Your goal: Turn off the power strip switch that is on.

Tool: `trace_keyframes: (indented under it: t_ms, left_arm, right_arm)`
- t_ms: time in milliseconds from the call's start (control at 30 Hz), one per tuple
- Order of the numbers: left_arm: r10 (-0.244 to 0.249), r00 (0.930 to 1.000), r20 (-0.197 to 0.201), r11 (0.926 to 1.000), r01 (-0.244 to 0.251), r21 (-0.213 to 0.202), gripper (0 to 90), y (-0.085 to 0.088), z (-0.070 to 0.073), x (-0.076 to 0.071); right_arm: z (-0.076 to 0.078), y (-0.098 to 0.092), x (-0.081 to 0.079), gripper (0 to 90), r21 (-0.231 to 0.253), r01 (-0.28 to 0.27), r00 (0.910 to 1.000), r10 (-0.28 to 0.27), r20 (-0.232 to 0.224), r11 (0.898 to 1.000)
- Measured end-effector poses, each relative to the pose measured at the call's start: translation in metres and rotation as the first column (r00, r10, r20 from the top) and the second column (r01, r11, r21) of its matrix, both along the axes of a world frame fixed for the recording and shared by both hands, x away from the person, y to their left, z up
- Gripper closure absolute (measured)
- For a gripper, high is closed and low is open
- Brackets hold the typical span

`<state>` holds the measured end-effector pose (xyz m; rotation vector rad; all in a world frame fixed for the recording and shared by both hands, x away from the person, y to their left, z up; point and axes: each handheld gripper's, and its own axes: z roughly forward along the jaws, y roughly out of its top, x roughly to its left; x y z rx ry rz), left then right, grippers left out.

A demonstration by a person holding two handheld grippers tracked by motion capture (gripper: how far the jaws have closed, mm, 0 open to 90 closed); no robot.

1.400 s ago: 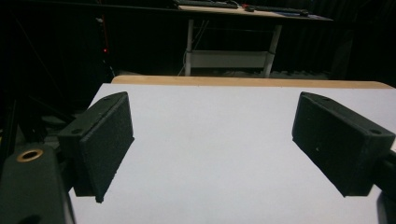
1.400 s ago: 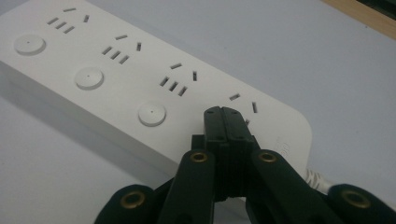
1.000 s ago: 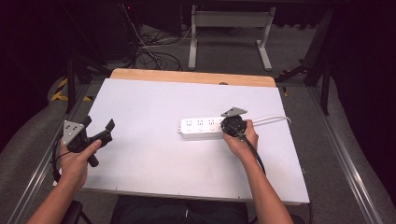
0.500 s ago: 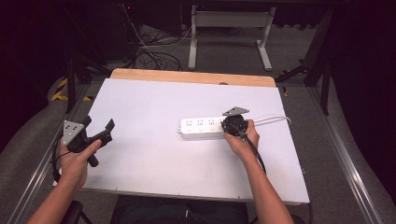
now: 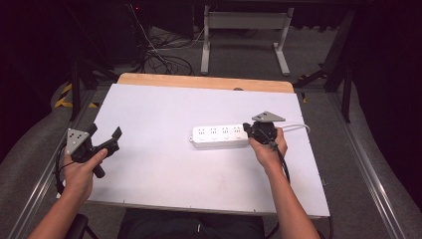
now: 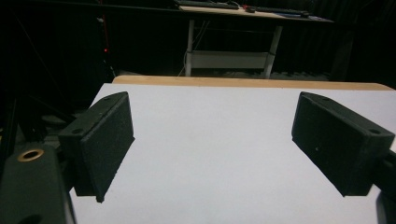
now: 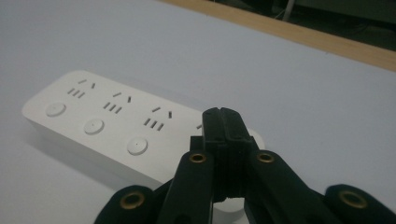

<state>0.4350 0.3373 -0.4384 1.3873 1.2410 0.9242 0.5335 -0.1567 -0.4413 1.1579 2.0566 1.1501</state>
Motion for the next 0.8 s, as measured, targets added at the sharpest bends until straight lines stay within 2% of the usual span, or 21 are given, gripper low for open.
trace_keyframes:
  t_ms: [100, 133, 167, 200, 233, 267, 300, 367, 433, 500, 533, 567, 600, 667, 800]
  left_arm:
    - [-0.001, 1.0, -0.001, 1.0, 0.001, 0.001, 13.4, 0.0, 0.0, 0.0]
    - [-0.003, 1.0, -0.002, 1.0, 0.003, 0.0, 13.4, -0.001, 0.0, 0.0]
    - [-0.001, 1.0, -0.003, 1.0, 0.001, 0.0, 13.4, -0.001, 0.0, 0.0]
    - [-0.001, 1.0, -0.002, 1.0, 0.001, 0.0, 13.4, -0.001, 0.0, 0.0]
    - [0.003, 1.0, 0.0, 1.0, -0.003, 0.0, 13.4, -0.001, 0.0, 0.0]
    - [0.001, 1.0, 0.001, 1.0, -0.001, 0.002, 13.4, 0.0, 0.0, 0.0]
    - [0.005, 1.0, -0.002, 1.0, -0.005, -0.003, 13.4, 0.0, 0.0, 0.0]
    - [0.007, 1.0, -0.004, 1.0, -0.007, -0.004, 13.4, 0.0, 0.0, 0.0]
    - [0.005, 1.0, -0.005, 1.0, -0.005, -0.005, 13.4, 0.001, 0.0, 0.0]
    - [0.004, 1.0, -0.004, 1.0, -0.004, -0.004, 13.4, 0.001, 0.0, 0.0]
    - [0.006, 1.0, -0.004, 1.0, -0.006, -0.003, 13.4, 0.001, 0.0, 0.0]
    - [0.008, 1.0, -0.004, 1.0, -0.008, -0.004, 13.4, 0.001, 0.0, 0.0]
    - [0.007, 1.0, -0.004, 1.0, -0.007, -0.005, 13.4, 0.0, 0.0, 0.0]
    - [0.009, 1.0, -0.001, 1.0, -0.009, -0.004, 13.4, 0.0, 0.0, 0.0]
    - [0.007, 1.0, 0.0, 1.0, -0.007, -0.002, 13.4, 0.0, 0.0, 0.0]
  right_arm:
    - [0.006, -0.013, -0.009, 90.0, 0.052, 0.002, 0.9991, -0.005, 0.042, 0.999]
    - [0.009, -0.024, -0.015, 90.0, 0.089, 0.007, 0.997, -0.014, 0.076, 0.996]
    - [0.009, -0.024, -0.015, 90.0, 0.089, 0.007, 0.997, -0.014, 0.076, 0.996]
    - [0.01, -0.029, -0.017, 90.0, 0.111, 0.007, 0.9954, -0.017, 0.094, 0.994]
    - [0.01, -0.034, -0.02, 90.0, 0.135, 0.014, 0.9938, -0.029, 0.107, 0.991]
    - [0.009, -0.043, -0.023, 90.0, 0.186, 0.021, 0.9906, -0.045, 0.129, 0.982]
    - [0.008, -0.047, -0.025, 90.0, 0.203, 0.024, 0.9886, -0.054, 0.141, 0.979]
    - [0.008, -0.049, -0.028, 90.0, 0.219, 0.024, 0.9867, -0.058, 0.152, 0.975]
    - [0.008, -0.051, -0.033, 90.0, 0.241, 0.012, 0.9809, -0.058, 0.186, 0.97]
    - [0.01, -0.053, -0.04, 90.0, 0.251, -0.005, 0.9731, -0.054, 0.224, 0.968]
    - [0.012, -0.054, -0.047, 90.0, 0.271, -0.025, 0.966, -0.047, 0.254, 0.962]
    - [0.012, -0.054, -0.047, 90.0, 0.271, -0.025, 0.966, -0.047, 0.254, 0.962]
    - [0.013, -0.056, -0.054, 90.0, 0.278, -0.043, 0.9585, -0.039, 0.282, 0.96]
    - [0.012, -0.058, -0.06, 90.0, 0.281, -0.052, 0.9535, -0.036, 0.299, 0.958]
    - [0.01, -0.063, -0.067, 90.0, 0.289, -0.049, 0.9502, -0.045, 0.308, 0.956]
